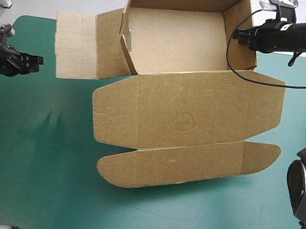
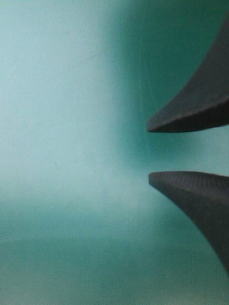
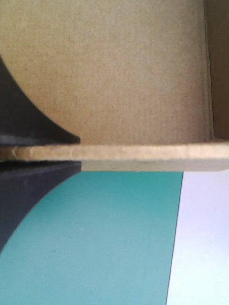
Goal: Fold the box
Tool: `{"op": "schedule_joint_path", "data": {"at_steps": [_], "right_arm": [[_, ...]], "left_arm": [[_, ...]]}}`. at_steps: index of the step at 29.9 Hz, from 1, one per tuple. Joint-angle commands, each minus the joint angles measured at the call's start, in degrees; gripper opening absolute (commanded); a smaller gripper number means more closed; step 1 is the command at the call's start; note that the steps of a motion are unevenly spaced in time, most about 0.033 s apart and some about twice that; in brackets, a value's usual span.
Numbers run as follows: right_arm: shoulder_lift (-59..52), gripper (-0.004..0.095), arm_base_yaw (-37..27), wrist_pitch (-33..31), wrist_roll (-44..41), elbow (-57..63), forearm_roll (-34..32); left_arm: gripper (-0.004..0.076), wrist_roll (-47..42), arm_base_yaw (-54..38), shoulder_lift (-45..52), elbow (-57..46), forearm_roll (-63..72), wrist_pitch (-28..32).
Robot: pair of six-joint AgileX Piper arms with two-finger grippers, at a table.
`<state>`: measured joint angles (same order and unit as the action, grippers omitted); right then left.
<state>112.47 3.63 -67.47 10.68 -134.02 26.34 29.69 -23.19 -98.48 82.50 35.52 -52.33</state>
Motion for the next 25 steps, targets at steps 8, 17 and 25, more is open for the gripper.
{"op": "schedule_joint_path", "data": {"at_steps": [8, 17, 25], "right_arm": [[-5.68, -0.0017, -0.74, 1.99, 1.43, -2.52, 7.9], [-4.75, -0.0017, -0.74, 3.02, 1.43, -1.98, 7.66], [-2.63, -0.0017, -0.74, 3.25, 0.84, -1.98, 5.17]], "left_arm": [[0.0204, 13.87, 2.62, -3.71, 1.51, 27.36, -4.01], [0.0204, 19.25, 11.18, -4.1, 1.51, 45.84, -8.56], [0.0204, 20.48, 14.24, -4.1, 1.51, 57.93, -16.96]]}}
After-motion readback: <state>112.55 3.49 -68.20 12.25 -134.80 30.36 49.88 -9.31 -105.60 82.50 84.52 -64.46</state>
